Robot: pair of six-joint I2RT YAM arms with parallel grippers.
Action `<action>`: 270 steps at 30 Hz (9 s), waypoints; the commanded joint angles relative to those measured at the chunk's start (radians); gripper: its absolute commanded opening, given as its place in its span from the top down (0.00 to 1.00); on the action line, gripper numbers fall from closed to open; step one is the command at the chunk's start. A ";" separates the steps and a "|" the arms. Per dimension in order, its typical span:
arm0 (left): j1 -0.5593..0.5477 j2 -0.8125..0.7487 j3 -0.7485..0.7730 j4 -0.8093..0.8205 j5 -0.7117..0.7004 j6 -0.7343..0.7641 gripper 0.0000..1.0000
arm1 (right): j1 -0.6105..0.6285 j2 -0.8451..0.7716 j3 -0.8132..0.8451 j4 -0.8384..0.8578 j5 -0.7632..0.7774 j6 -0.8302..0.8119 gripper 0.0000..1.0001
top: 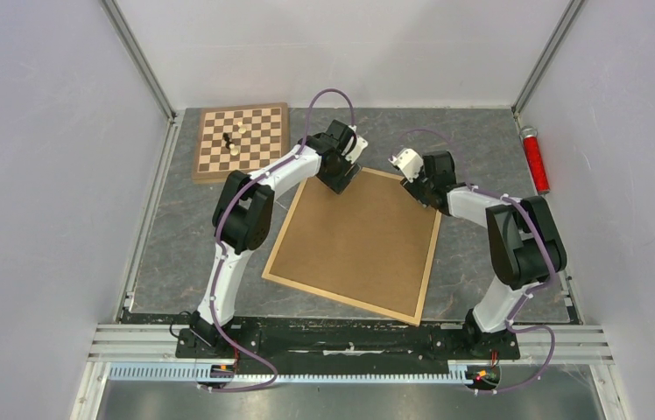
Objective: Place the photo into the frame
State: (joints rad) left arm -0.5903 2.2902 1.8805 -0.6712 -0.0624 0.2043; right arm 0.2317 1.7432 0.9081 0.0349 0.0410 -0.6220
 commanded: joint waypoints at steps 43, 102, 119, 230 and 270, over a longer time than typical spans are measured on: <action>0.015 -0.036 -0.081 -0.324 0.055 0.105 0.26 | 0.116 -0.081 -0.023 -0.496 -0.016 0.019 0.34; 0.006 0.257 0.258 -0.233 -0.041 0.000 0.25 | 0.048 0.289 0.319 -0.159 -0.078 0.229 0.39; 0.007 0.182 0.112 -0.196 0.006 -0.030 0.26 | 0.089 0.363 0.359 -0.312 -0.020 0.245 0.42; -0.272 -0.731 -0.679 -0.091 0.189 0.464 0.25 | -0.399 -0.091 0.201 -0.551 -0.724 0.013 0.27; -0.799 -0.429 -0.663 0.061 0.133 0.494 0.57 | -0.635 -0.236 -0.055 -0.569 -0.845 -0.071 0.28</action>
State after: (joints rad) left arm -1.3716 1.8397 1.2034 -0.6331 0.0620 0.6971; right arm -0.3977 1.5063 0.8612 -0.5346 -0.7597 -0.6750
